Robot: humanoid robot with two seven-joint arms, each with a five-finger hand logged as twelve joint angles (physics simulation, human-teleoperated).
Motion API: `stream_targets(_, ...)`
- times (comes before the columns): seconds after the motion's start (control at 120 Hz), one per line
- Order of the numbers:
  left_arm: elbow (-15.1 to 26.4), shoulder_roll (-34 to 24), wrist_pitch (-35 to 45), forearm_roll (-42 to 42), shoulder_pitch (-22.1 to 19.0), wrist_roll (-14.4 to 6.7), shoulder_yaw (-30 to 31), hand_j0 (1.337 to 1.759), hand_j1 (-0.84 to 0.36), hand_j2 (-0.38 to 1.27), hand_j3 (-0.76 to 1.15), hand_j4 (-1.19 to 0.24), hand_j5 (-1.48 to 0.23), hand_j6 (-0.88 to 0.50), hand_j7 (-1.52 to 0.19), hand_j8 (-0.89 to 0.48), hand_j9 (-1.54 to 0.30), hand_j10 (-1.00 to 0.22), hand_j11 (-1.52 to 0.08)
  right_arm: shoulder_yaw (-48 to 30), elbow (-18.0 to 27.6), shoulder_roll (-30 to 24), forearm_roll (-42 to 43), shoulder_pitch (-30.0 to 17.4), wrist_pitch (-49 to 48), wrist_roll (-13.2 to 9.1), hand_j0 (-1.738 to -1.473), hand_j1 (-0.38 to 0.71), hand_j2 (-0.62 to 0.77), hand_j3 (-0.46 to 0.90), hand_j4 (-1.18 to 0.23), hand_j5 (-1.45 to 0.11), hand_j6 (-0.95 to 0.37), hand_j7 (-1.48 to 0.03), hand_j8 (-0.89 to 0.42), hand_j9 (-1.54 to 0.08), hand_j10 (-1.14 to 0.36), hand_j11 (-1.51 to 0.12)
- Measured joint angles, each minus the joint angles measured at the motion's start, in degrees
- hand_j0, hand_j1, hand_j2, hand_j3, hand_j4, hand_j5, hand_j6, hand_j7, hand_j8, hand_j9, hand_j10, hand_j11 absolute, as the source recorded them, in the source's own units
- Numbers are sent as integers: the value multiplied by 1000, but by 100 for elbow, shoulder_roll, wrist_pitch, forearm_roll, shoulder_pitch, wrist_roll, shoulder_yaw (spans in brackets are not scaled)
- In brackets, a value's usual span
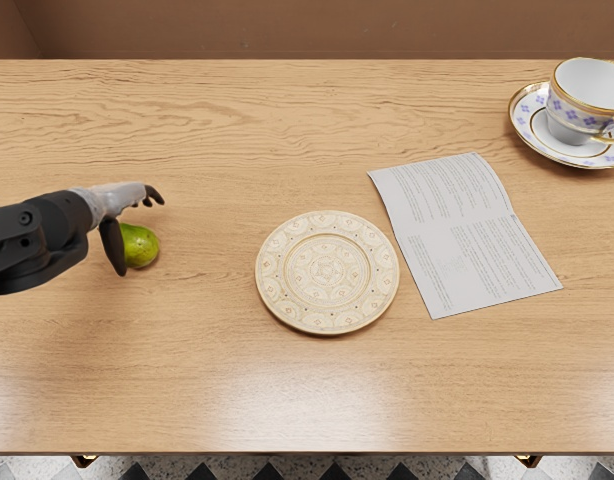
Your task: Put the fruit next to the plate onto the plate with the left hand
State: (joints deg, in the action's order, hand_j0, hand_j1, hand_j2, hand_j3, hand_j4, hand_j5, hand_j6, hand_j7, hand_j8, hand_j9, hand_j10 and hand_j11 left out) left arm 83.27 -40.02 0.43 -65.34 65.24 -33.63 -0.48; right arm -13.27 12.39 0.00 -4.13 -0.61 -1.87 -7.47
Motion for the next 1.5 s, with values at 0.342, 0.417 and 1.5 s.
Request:
stream_targets(0.342,-18,113,-11,12,-38,-108,4,1658,-1,62,0,-299,-383,-300,-382,-300,-382,-298,-382,2,0,0,0,0,0,0,-1658,-317,-5,0,-26,-34,-26,-34,-26,-34,-26,-34)
stream_targets(0.417,-20,110,-14,20,-47,-122,6,1658,-19,66,0,-314,-403,-315,-403,-315,-403,-314,-402,5,0,0,0,0,-3,0,-1658,-317,-5,0,-26,-34,-26,-34,-26,-34,-26,-34)
stream_targets(1.5,-41,109,-102,83,-73,-138,7,1656,-187,107,0,-487,-647,-473,-645,-459,-645,-488,-644,9,0,0,0,0,1,0,-1658,-317,-5,0,-26,-34,-26,-34,-26,-34,-26,-34)
